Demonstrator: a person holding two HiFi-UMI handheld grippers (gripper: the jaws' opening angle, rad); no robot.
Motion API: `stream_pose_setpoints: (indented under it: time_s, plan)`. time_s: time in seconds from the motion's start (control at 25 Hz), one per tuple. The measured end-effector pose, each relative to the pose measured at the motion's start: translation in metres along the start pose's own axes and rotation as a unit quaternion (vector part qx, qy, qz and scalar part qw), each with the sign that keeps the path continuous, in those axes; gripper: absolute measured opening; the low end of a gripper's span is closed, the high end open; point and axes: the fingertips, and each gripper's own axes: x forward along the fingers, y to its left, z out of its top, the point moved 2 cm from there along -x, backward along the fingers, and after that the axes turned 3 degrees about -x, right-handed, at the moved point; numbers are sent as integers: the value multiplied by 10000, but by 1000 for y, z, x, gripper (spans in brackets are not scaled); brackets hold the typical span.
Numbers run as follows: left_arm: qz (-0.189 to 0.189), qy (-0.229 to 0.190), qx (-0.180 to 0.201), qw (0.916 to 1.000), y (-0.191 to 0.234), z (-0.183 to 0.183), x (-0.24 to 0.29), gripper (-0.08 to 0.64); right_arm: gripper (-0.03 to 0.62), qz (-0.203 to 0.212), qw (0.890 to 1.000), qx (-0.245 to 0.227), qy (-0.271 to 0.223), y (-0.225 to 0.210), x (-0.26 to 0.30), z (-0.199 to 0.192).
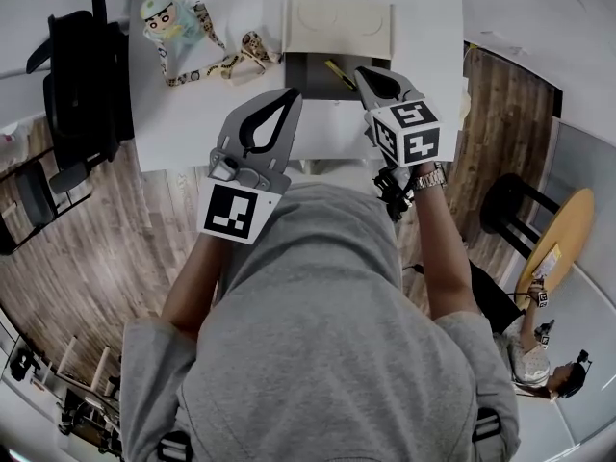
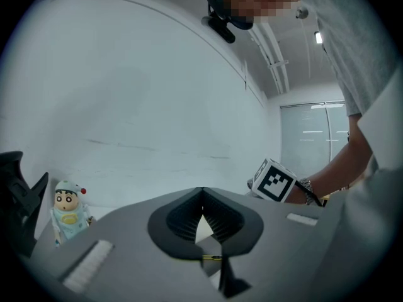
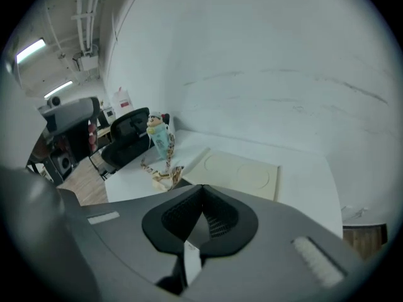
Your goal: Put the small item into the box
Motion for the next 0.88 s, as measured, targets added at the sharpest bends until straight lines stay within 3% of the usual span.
stream_pose_setpoints:
  time_s: [0.24, 0.48, 0.88]
  plan:
    - [-2, 10, 34, 10000, -8, 0, -6, 3, 15, -157, 9971, 321, -678, 1, -29, 24]
    - [0, -74, 72, 9999, -14, 4, -9, 3, 15, -253, 9874, 573, -1454, 9, -67, 51]
    - [25, -243, 200, 9995, -26, 15, -13, 3, 15, -379, 9733, 491, -2211, 26, -123, 77]
